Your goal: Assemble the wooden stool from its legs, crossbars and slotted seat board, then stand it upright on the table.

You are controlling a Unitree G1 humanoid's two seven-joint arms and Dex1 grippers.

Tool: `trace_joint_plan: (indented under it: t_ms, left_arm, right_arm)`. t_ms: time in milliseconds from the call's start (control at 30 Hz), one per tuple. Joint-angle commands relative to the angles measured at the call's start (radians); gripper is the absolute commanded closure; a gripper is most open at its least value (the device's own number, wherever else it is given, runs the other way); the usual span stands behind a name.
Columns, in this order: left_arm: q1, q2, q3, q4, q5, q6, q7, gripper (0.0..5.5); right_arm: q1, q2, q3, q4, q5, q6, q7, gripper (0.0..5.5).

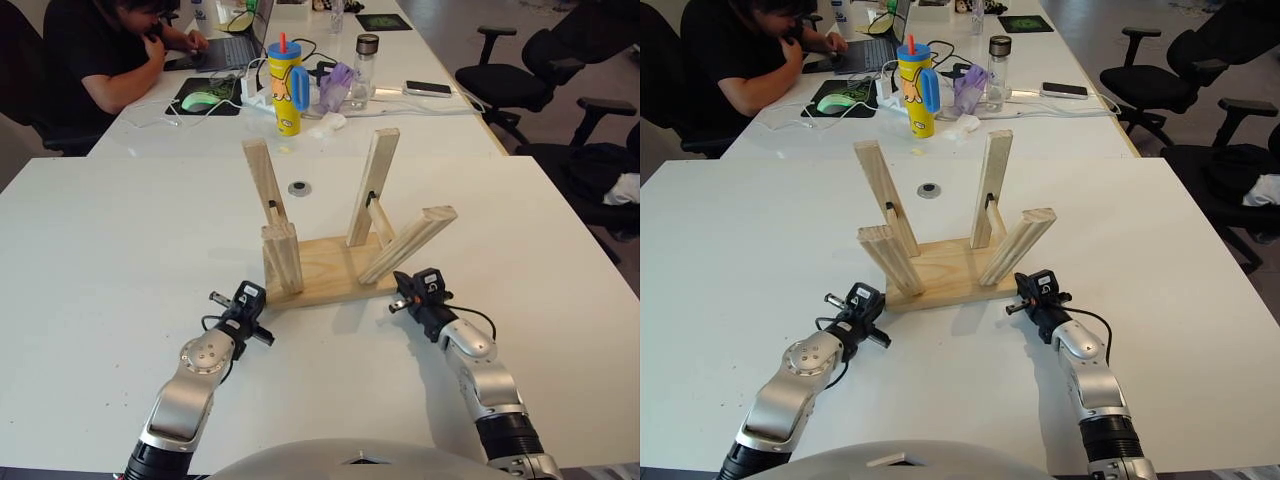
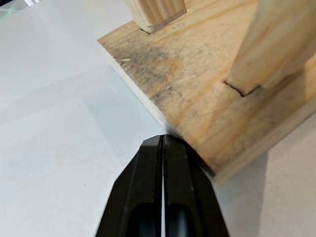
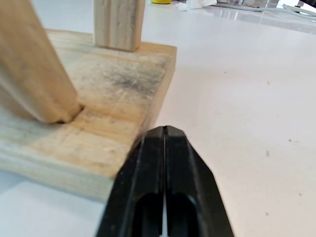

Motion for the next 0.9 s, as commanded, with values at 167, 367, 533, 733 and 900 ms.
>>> trace_joint_plan:
  t_ms: [167, 367, 533, 733, 900]
  left_arm:
    - [-0.092, -0.033, 0.005, -0.206, -0.414, 0.123, -0.306, 5.46]
    - [-0.165, 0.031, 0.177, -0.315, -0.725, 0.361, -0.405, 5.46]
    - [-0.226, 0.073, 0.282, -0.344, -0.898, 0.462, -0.424, 5.46]
    - [-0.353, 0.148, 0.473, -0.256, -1.119, 0.552, -0.435, 5.46]
    - [-0.346, 0.240, 0.496, -0.267, -1.197, 0.599, -0.462, 5.46]
  right_arm:
    - [0.027, -0.034, 0.153, -0.411, 0.312, 0.349, 0.218, 5.50]
    - [-0.057, -0.139, 0.148, -0.569, 0.493, 0.629, 0.274, 5.50]
    - [-0.083, -0.200, 0.104, -0.665, 0.638, 0.763, 0.292, 5.50]
    - [-0.214, -0.205, -0.028, -0.674, 0.849, 0.895, 0.246, 5.50]
    - [-0.295, -0.249, -0.096, -0.653, 0.936, 0.957, 0.254, 5.50]
